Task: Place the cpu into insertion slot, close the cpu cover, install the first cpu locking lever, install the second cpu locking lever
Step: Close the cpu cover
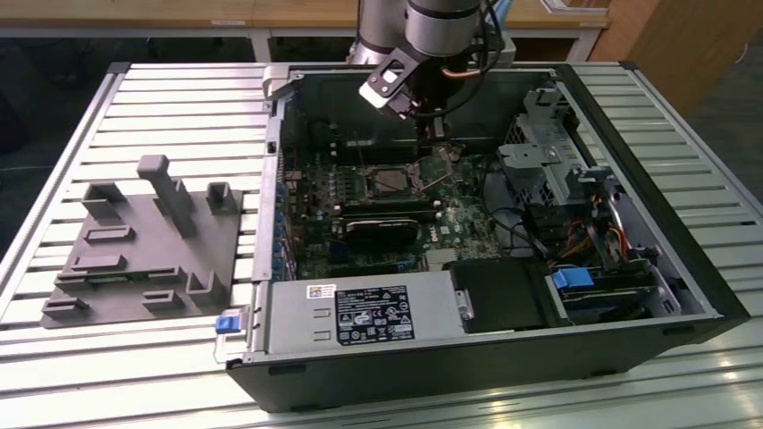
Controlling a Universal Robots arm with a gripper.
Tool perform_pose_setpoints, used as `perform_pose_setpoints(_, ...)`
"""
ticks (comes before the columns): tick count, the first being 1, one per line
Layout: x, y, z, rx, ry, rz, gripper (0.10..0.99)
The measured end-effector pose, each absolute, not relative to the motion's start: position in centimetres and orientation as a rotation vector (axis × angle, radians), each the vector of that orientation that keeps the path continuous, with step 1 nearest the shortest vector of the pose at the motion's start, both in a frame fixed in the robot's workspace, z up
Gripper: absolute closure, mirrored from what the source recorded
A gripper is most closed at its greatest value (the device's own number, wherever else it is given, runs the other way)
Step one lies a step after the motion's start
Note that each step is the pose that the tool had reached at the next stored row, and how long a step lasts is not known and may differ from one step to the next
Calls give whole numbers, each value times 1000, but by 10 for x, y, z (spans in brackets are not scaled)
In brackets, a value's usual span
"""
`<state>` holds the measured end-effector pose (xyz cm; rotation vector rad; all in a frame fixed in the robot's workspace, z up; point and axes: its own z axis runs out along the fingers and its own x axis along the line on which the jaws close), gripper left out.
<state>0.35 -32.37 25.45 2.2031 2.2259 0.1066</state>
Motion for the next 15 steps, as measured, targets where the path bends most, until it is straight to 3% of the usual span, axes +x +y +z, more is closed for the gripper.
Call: perform_pose_setpoints(15,13,-323,254,2205,2227,104,980)
